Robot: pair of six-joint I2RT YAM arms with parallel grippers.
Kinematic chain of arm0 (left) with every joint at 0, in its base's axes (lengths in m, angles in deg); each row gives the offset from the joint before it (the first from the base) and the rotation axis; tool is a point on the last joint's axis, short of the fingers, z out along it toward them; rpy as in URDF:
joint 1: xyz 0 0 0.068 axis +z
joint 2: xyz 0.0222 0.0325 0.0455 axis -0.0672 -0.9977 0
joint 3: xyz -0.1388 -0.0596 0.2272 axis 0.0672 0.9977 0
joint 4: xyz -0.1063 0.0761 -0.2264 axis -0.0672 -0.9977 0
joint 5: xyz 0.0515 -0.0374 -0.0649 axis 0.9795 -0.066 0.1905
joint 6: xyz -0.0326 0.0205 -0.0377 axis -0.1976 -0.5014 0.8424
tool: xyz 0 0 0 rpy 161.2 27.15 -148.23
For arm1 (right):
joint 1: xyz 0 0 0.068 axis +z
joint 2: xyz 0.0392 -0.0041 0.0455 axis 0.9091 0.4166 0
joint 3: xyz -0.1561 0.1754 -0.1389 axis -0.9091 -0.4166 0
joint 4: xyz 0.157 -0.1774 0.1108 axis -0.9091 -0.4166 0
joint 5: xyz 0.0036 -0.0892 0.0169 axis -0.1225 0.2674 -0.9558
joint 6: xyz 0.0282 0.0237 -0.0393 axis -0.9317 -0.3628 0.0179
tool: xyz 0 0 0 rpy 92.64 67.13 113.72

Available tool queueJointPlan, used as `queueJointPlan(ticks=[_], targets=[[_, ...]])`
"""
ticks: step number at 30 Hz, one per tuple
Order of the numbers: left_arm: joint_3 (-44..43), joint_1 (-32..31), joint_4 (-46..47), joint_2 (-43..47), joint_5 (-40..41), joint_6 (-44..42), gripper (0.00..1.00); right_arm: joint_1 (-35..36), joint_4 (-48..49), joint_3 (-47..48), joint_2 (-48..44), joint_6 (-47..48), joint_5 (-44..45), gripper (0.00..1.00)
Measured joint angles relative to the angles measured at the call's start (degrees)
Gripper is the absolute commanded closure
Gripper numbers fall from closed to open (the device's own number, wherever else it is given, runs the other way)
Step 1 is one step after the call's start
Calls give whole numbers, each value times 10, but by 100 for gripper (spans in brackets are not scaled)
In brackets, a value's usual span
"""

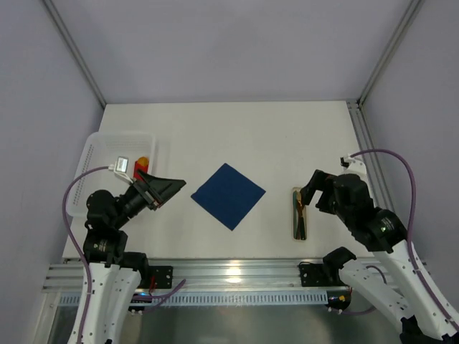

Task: Place the utensils on the paper napkin and roll it up
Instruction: Pick up the utensils from the container.

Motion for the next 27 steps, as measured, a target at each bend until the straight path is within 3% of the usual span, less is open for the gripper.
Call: queueJointPlan(ticks=[4,14,18,19,27], targets=[[-1,0,-15,-33,-1,-8,10,0,-29,8,67,4,24,0],[-109,0,-208,-78,95,-155,6,0,-73,63,205,16,30,2],[-115,0,-216,-91,89,-172,8,0,-79,66,240,13,36,25],[-112,0,-216,-96,87,-174,9,0,-81,67,250,12,37,39],[-93,0,-213,-122,74,-184,11,0,-65,43,313,-5,29,50]])
